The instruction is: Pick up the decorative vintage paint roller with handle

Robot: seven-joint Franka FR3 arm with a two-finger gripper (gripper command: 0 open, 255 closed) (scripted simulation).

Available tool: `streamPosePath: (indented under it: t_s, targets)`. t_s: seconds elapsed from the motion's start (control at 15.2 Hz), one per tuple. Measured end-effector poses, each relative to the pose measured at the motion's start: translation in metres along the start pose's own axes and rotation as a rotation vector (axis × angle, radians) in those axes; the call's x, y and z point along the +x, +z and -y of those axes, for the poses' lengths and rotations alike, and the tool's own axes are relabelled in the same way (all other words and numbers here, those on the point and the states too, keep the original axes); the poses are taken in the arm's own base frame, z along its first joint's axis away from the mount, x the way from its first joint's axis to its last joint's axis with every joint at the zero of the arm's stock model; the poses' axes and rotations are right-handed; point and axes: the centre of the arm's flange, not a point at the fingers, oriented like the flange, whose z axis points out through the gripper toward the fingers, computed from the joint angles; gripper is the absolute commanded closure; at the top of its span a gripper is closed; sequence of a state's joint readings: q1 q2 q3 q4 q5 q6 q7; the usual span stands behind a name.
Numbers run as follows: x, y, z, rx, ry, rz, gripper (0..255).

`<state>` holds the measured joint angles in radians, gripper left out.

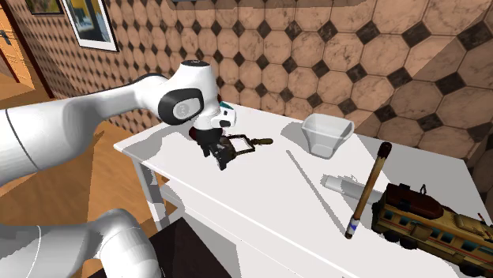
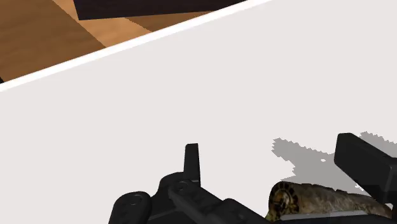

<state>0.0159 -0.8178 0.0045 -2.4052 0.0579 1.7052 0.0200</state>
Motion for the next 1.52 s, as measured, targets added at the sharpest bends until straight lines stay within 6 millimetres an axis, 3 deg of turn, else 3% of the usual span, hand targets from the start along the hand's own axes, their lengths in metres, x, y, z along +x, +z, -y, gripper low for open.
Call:
streamPosePath:
  t_s: [0.2, 1.06, 1.25, 1.52]
  targets:
    - [0.016, 0.0, 0.001, -0.01, -0.007, 0.007, 0]
    - [0.192, 0.031, 0.022, -0.111, -0.079, 0.089, 0]
    - [0.202, 0.043, 0.022, -0.117, -0.083, 0.094, 0]
    - [0.2, 0.063, 0.021, -0.118, -0.083, 0.095, 0]
